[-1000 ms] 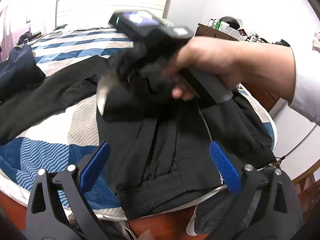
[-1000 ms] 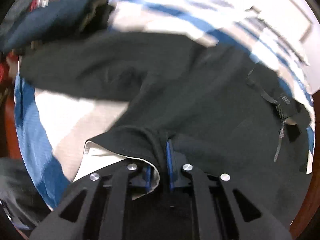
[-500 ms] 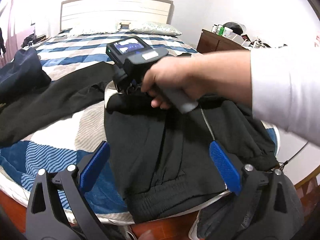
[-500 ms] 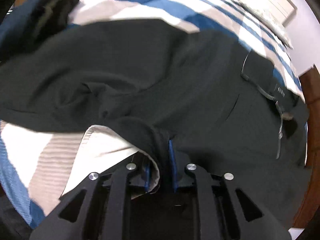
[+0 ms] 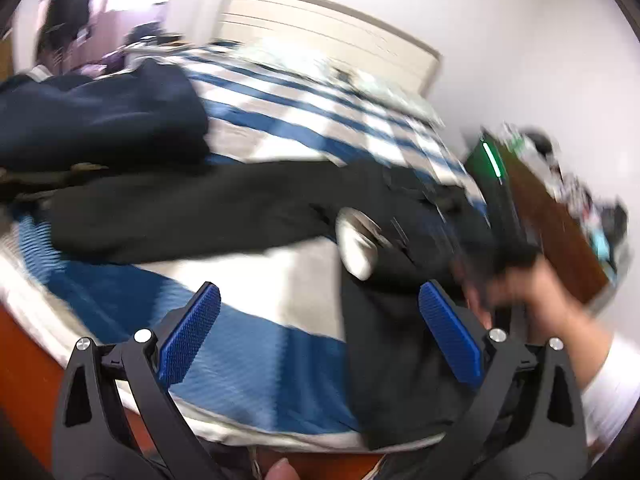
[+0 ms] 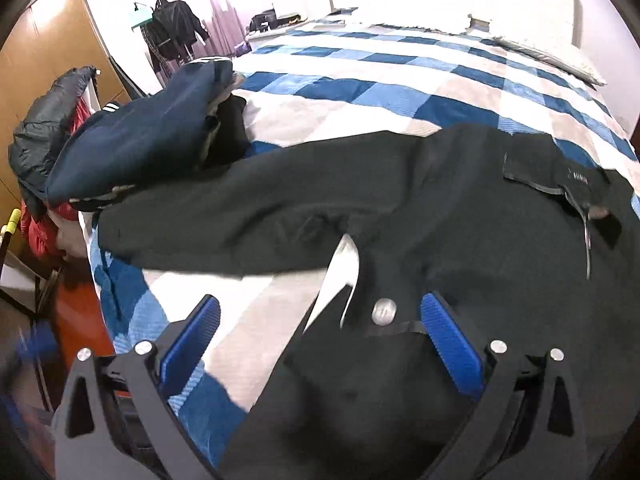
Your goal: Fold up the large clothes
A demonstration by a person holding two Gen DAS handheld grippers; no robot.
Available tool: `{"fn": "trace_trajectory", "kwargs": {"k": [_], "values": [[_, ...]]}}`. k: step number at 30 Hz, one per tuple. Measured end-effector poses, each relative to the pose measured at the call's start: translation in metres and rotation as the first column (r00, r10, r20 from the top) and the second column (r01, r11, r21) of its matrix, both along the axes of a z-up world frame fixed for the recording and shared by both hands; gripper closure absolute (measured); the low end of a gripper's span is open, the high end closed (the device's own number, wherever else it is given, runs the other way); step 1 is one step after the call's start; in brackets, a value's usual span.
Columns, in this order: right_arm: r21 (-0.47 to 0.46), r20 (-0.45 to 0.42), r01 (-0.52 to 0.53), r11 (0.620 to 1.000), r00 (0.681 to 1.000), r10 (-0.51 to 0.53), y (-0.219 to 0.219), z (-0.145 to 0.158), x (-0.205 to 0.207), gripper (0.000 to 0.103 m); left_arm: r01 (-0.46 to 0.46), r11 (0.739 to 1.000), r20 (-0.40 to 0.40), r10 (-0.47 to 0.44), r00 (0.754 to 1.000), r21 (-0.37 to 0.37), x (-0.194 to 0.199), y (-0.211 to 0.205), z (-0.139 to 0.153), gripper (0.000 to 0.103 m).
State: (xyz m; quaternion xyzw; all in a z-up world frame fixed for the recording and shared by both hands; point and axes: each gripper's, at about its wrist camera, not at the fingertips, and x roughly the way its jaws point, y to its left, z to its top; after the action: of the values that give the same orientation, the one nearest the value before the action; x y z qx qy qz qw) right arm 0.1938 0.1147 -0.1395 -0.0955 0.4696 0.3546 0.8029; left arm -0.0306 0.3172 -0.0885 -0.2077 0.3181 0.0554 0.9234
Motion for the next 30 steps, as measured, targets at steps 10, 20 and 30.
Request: {"fn": "trace_trajectory", "kwargs": {"k": [10, 20, 30], "values": [[-0.004, 0.017, 0.049, 0.999, 0.999, -0.049, -0.014, -0.061, -0.023, 0.004, -0.270, 0.943, -0.034, 0.268, 0.963, -0.195, -0.005, 0.141, -0.091, 0.005], [0.060, 0.056, 0.027, 0.998, 0.998, -0.030, -0.084, -0.046, -0.098, 0.004, -0.358, 0.793, 0.104, 0.462, 0.881, -0.493, 0.013, 0.186, -0.136, 0.005], [0.105, -0.017, 0.142, 0.984, 0.990, -0.140, -0.131, -0.070, -0.101, 0.004, -0.570, 0.713, -0.021, 0.617, 0.787, -0.409, 0.003, 0.169, -0.148, 0.005]]}}
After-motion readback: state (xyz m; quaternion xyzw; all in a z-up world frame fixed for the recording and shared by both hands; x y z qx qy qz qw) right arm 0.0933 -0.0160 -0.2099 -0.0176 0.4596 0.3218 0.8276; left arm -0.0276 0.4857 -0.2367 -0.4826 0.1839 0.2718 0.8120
